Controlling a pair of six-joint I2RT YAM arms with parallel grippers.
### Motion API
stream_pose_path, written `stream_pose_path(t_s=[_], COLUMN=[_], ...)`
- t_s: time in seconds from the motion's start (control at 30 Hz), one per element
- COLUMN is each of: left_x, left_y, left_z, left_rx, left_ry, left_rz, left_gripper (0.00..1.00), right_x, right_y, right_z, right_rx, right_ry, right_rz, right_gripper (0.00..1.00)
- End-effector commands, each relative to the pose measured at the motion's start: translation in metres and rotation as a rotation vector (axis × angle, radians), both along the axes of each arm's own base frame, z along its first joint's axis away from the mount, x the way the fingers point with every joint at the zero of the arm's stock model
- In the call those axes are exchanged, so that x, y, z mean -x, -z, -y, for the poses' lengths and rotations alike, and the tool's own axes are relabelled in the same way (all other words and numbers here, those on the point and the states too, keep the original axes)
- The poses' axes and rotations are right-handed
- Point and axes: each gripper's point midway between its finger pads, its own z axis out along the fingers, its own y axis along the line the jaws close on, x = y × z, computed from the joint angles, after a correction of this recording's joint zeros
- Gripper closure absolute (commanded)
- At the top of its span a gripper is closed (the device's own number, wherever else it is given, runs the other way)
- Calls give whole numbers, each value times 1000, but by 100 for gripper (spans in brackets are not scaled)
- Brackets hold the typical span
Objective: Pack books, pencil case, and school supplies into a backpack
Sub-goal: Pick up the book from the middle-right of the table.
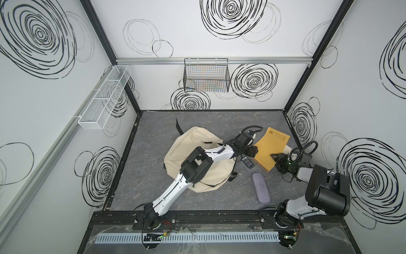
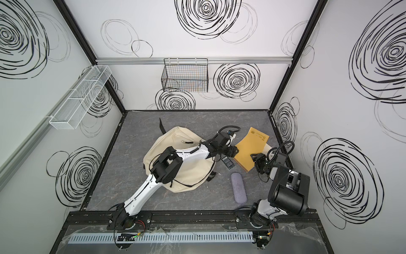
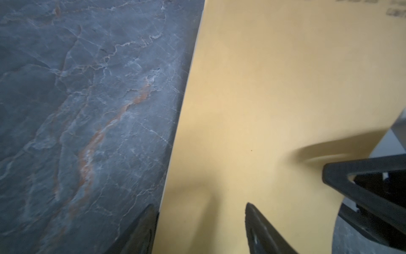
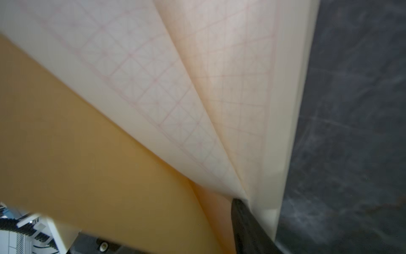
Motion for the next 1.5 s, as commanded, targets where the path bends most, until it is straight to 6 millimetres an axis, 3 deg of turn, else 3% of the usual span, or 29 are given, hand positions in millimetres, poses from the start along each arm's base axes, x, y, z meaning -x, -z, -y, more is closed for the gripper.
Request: stream_pose_path(t_s=[0.0,0.07,0.13,0.17,0.3,0.5,0.67,0.9,1.23,1.47], left_x=[17,15,13,11,2,-5,4,28,49,53], left_y=[29,24,14,6,-37,-115,-146,-145,-120,-106], left_z=[-9,-10,-10,-11,-18,-50,-76,-79,-60,-47], left_rx=[-49,-43,-30,-19,39,161,274,520,567,616], left_ry=[13,12,9,6,-7,-64,-118,-166,-218,-232], left_rz=[-90,-87,-80,-75,-40,4,-53,-298,-408,-476], left_gripper=[33,33,33,33,32,30,26,25,25,24], right_x=[13,12,11,11,6,-8,-18,-21,-18,-15], right_y=[21,18,14,11,-11,-57,-101,-131,-144,-146], right_z=[-12,-13,-10,-8,1,-3,-10,-22,-42,-53], right_rx=[-54,-61,-46,-32,20,-38,-119,-182,-272,-315], right_ry=[-39,-52,-56,-54,-46,-35,-22,-20,-23,-28], right_rz=[-79,-75,-79,-79,-40,75,193,261,289,289], right_gripper=[64,73,73,74,93,99,100,100,100,100])
